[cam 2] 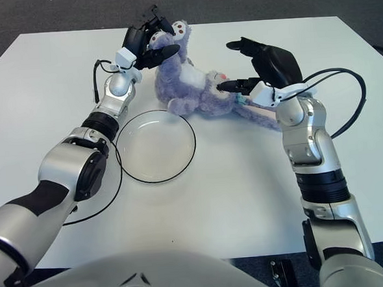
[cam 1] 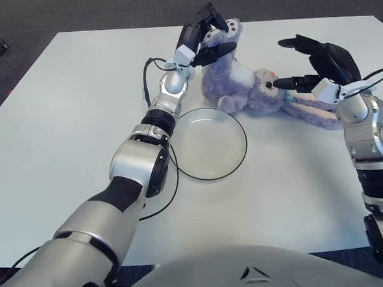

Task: Put the doll into the plate.

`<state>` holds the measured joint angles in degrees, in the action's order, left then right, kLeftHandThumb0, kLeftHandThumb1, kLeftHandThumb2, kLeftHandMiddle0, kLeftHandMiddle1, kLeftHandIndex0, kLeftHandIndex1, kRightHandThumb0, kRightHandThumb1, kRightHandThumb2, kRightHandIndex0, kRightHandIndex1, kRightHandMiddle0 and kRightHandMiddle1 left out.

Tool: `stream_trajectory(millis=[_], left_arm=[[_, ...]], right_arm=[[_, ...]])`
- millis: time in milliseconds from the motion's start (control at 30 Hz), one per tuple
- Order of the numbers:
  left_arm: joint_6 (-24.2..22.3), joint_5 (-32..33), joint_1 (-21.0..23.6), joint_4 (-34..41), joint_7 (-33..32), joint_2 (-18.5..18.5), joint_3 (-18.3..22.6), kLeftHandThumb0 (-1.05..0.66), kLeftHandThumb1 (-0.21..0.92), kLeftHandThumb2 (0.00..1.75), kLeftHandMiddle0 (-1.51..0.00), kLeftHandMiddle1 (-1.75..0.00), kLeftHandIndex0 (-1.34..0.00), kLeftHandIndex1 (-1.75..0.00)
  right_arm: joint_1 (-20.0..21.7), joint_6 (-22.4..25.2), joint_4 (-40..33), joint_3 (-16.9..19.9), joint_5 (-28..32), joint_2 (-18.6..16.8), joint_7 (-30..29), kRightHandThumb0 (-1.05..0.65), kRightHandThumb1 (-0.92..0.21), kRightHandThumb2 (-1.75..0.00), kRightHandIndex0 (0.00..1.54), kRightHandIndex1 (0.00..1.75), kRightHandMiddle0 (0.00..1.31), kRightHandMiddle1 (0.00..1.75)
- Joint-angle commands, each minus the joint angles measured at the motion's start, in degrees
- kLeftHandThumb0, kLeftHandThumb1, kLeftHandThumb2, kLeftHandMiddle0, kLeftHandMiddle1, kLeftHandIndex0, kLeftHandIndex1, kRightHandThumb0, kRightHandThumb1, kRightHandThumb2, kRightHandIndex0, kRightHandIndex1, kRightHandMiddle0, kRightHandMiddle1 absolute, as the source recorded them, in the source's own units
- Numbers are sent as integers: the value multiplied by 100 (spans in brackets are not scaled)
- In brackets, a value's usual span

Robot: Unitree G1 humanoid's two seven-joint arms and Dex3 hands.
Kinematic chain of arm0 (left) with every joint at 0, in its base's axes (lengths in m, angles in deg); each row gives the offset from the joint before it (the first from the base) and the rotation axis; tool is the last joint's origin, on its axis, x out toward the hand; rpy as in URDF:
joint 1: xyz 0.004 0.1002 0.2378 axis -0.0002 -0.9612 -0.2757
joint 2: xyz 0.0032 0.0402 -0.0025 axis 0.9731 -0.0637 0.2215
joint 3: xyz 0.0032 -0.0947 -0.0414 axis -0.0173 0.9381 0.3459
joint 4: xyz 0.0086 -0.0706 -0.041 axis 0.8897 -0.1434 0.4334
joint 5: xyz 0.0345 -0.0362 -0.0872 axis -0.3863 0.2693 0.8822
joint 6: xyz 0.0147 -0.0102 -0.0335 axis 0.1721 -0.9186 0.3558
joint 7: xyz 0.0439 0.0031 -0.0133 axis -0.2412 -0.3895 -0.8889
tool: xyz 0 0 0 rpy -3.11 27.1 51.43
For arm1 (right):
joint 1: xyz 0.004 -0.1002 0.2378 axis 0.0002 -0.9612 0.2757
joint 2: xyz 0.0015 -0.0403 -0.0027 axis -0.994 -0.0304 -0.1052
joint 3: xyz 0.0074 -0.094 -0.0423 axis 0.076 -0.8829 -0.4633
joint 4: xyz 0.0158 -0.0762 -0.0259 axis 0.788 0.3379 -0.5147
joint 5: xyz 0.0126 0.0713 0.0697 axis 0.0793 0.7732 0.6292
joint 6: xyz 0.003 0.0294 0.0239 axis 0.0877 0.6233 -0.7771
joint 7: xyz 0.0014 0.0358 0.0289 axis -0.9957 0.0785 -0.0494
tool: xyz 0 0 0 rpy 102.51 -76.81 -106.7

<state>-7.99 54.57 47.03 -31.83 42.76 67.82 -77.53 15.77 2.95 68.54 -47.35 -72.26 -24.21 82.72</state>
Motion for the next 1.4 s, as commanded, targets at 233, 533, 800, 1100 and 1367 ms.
stream_trajectory(millis=[233,533,800,1100,1367], left_arm=[[80,-41,-5,-59,-129,11,-18,9,91,2,-75,-175,-58,-175],[95,-53,7,-53,-200,-22,-28,9,92,2,-74,-175,-58,-175],[139,-49,17,-31,-258,-69,-26,9,92,2,-74,-175,-58,-175],[234,-4,1,-7,-221,-123,-6,10,92,2,-75,-175,-59,-175],[287,-20,-8,10,-253,-149,-8,10,92,2,-75,-175,-60,-175]], right_arm=[[380,344,55,-99,652,631,1557,-78,-92,-27,26,0,23,8],[447,869,23,-404,664,486,1924,-89,-92,-35,14,0,18,4],[707,1230,474,-870,556,230,2030,-93,-92,-36,12,0,15,2],[874,1396,1103,-1239,305,-52,1810,-97,-92,-22,11,0,13,0],[921,1491,1246,-1359,170,-160,1674,-95,-92,-11,10,0,12,0]])
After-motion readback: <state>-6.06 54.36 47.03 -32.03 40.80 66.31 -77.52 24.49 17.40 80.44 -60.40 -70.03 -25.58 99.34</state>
